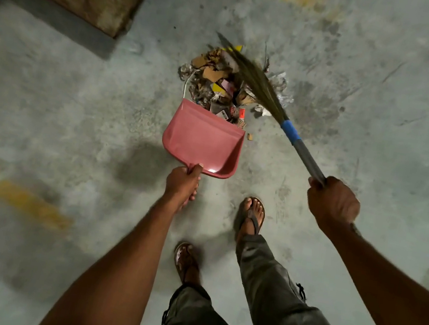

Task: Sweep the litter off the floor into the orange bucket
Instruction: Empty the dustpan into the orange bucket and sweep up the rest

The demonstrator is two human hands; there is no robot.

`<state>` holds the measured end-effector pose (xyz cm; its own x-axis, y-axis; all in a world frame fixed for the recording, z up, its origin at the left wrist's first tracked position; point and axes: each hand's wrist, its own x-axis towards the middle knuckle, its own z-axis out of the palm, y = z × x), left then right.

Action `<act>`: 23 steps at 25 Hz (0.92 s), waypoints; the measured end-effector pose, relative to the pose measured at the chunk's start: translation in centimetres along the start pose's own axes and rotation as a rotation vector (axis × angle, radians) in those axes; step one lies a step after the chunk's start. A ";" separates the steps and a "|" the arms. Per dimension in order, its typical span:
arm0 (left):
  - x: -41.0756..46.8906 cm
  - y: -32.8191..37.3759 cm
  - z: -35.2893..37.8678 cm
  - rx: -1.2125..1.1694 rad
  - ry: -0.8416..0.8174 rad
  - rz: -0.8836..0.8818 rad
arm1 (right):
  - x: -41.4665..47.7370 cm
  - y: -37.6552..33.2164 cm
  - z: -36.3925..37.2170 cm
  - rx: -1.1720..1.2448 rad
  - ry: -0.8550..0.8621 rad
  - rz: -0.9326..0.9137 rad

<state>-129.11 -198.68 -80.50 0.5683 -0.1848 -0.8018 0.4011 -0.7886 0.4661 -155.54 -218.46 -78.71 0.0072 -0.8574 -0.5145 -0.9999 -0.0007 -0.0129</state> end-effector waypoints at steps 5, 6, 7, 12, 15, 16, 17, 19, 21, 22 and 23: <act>0.6 2.0 1.5 0.024 -0.023 0.030 | 3.1 1.0 -0.8 -0.026 0.005 0.076; 0.8 2.1 1.9 0.023 -0.029 0.033 | 3.5 0.7 -0.7 -0.034 -0.013 0.079; 0.8 2.0 2.0 0.023 -0.032 0.034 | 3.5 0.3 -0.5 -0.034 -0.032 0.076; 0.5 1.0 -0.2 0.071 -0.054 0.034 | -0.3 -1.6 0.6 -0.003 -0.041 0.028; 0.1 -0.3 -3.0 0.095 -0.064 0.050 | -5.0 -1.2 1.5 0.039 0.000 0.093; 0.1 -0.8 -4.0 0.102 -0.064 0.057 | -6.8 -0.9 2.0 0.055 0.008 0.116; 0.1 -1.3 -5.0 0.104 -0.069 0.066 | -8.6 -0.6 2.6 0.073 0.018 0.135; 0.8 -2.8 -6.9 0.114 -0.103 0.079 | -12.2 -0.4 4.2 0.112 0.039 0.174; 2.1 -4.6 -8.5 0.125 -0.130 0.070 | -14.7 -1.0 6.1 0.151 0.023 0.211; 3.1 -5.6 -9.2 0.130 -0.139 0.070 | -15.5 -1.5 7.2 0.177 0.001 0.223; 4.3 -6.9 -9.9 0.131 -0.143 0.066 | -16.1 -2.3 8.7 0.206 -0.019 0.227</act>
<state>-122.37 -188.22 -83.45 0.4788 -0.3129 -0.8203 0.2638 -0.8399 0.4743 -153.31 -200.19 -77.82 -0.2136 -0.8139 -0.5404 -0.9528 0.2957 -0.0687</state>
